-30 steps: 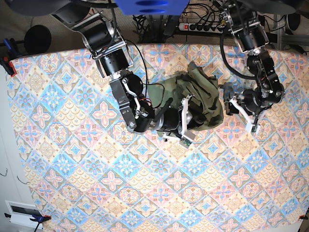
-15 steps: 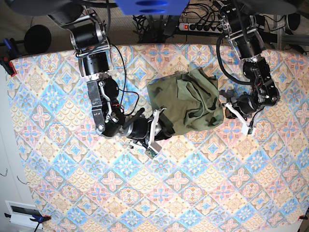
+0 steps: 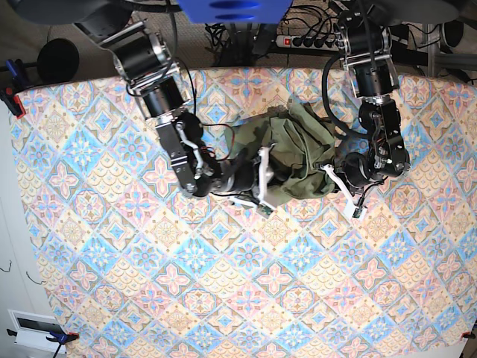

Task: Layout the t-shirt on the table in an organized manner, then fold the t-shirt properly
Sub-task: 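Press and tuck the bunched green shirt with both grippers, then flatten the folded bundle with the left gripper while the right withdraws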

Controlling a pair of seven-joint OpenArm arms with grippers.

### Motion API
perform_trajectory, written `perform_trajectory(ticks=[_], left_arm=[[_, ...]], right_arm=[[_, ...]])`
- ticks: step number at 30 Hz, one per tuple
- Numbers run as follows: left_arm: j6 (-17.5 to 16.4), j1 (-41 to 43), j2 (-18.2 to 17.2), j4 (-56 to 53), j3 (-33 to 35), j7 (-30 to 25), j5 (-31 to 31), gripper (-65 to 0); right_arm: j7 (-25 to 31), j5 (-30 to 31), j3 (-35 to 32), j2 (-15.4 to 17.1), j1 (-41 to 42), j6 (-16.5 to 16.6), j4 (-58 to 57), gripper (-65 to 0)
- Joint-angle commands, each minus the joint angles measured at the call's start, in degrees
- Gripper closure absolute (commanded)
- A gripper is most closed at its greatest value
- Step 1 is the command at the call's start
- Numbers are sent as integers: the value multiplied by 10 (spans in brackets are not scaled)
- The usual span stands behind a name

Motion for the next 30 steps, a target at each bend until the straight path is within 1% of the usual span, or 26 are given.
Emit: perform_trajectory(ticks=[1,2,4,8,12,16,18,21,23,26,28,30], left_arm=[[-3,-2,3,2,3,19,6,-23],[-3,-2,3,2,3,19,5,-23],[-3,-2,5,2,3,19,6,-23],[-3,-2,6,2,3,19,4,-23],[-3,-1,2,2,0,20,3,-23],[-3,2,-31,3,-1,20,1,-23],[-3,6,-47,4,-19,19,-2,-26],[-3,9,-63,17,-96,24,-27,-29],[-3,17,-74,19,-122,24,-40,-29],[-3,29,-95,47,-135,24,-74,-29],[-3,54,-99,83,-134,25,-111,-29],[-5,79,-99,139,-132,42,-156,-30]], right_arm=[[15,16,-1,-23,20,6,10,-71],[15,16,-1,-34,27,6,10,-71],[18,16,-1,-46,39,6,10,-71],[55,16,-2,-46,68,6,10,-71],[88,16,1,-46,73,6,4,-71],[94,16,2,-46,73,6,-30,-71],[94,16,2,-46,73,6,-31,-71],[90,20,3,-46,71,6,-27,-71],[94,20,4,-46,71,6,-26,-71],[88,20,36,-46,71,6,4,-71],[79,20,67,-46,67,6,30,-71],[57,20,92,-43,52,6,47,-71]])
